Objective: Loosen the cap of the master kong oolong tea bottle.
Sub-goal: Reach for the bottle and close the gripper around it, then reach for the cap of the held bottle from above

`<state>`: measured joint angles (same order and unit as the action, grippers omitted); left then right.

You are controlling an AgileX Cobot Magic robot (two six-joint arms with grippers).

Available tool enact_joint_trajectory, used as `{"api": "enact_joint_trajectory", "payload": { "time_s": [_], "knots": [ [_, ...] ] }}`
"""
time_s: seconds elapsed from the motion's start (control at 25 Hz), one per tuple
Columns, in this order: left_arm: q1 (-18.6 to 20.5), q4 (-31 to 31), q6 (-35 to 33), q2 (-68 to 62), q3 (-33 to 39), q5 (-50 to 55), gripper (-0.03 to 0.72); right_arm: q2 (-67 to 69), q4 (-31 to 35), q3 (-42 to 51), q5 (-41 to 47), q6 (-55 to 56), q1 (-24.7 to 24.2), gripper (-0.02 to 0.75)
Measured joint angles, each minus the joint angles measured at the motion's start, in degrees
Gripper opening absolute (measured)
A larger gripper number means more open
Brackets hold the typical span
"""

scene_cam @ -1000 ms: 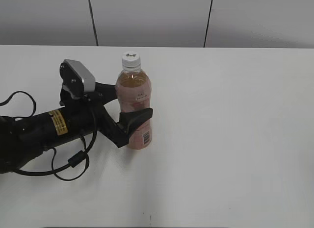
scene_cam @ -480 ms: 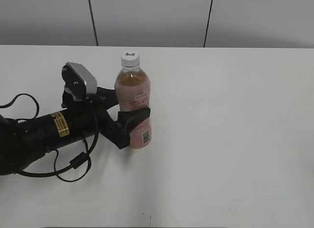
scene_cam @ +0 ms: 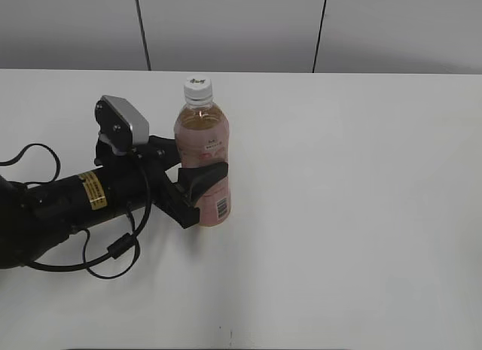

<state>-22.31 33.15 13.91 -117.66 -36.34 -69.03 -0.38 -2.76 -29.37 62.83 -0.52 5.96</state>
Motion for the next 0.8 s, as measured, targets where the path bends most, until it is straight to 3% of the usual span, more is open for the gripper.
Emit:
{"api": "enact_joint_trajectory", "payload": {
  "time_s": [0.8],
  "knots": [
    [0.06, 3.73, 0.0, 1.87, -0.03, 3.01, 0.389, 0.0, 0.0, 0.0, 0.0, 0.0, 0.0, 0.458]
  ]
}}
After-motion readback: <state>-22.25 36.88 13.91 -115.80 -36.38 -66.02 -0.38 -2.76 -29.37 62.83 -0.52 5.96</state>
